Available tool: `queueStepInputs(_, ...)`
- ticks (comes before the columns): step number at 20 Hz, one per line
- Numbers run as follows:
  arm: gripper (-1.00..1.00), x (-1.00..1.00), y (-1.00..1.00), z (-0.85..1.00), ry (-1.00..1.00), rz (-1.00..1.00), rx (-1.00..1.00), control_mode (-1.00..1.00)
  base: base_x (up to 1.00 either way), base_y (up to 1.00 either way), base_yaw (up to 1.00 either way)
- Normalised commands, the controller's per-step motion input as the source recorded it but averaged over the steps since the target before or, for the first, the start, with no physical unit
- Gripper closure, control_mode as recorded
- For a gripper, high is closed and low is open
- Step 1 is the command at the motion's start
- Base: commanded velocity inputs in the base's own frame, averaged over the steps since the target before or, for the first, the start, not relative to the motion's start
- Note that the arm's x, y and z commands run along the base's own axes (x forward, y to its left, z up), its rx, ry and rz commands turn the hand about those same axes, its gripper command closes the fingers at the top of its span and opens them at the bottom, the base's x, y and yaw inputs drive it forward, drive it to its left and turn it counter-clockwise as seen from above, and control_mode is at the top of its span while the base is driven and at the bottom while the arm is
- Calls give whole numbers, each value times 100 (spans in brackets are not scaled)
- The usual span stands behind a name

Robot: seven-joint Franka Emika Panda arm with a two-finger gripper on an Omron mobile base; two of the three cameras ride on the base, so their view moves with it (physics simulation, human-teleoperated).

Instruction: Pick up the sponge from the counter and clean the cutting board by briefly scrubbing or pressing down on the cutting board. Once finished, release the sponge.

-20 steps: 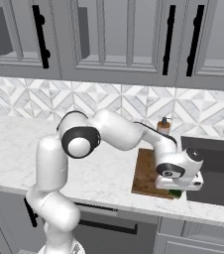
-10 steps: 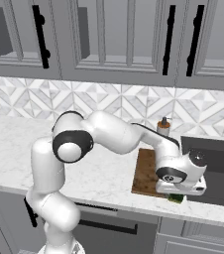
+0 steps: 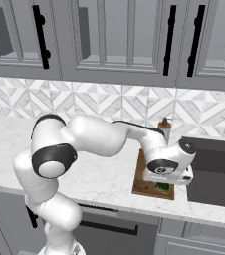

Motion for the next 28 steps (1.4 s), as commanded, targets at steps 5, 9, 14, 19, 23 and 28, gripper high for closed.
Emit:
queueStepInputs(5, 100, 40, 100, -2, -1, 0, -6, -100, 0, 0, 0)
queueStepInputs(9, 100, 35, 100, -12, 0, 0, -10, -100, 0, 0, 0)
queueStepInputs(14, 100, 62, 100, -7, 11, 0, -2, -100, 0, 0, 0)
queueStepInputs(19, 100, 79, 99, -14, 21, 0, 0, -100, 0, 0, 0)
queueStepInputs(23, 100, 61, 50, -23, 22, 0, 2, -100, 0, 0, 0)
queueStepInputs(28, 100, 20, 10, -24, 5, 0, 0, -100, 0, 0, 0)
